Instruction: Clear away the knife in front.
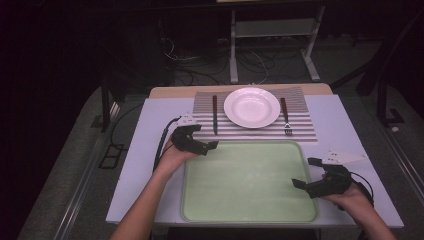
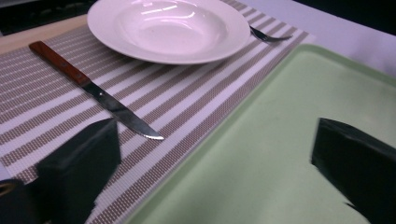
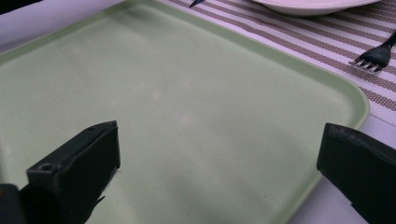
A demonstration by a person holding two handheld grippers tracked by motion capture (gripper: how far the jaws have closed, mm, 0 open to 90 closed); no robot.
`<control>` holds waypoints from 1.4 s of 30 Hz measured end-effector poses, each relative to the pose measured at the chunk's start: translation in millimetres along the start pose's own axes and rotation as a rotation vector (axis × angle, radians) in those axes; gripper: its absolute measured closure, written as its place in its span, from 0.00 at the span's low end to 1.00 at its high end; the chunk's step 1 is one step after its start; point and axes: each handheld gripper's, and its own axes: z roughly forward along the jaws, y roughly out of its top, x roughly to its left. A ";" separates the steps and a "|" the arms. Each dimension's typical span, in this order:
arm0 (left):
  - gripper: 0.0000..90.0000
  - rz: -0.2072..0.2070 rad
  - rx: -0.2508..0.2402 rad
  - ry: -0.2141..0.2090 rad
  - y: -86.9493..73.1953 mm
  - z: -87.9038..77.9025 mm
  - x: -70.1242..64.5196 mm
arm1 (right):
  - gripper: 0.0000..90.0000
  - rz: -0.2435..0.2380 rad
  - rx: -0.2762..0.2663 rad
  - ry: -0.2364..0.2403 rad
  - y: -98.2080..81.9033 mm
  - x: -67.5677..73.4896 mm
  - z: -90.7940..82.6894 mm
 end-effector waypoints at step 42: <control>0.28 -0.007 0.048 0.056 22.1 45.7 44.9 | 0.00 0.010 -0.012 0.004 -0.6 -1.1 -2.3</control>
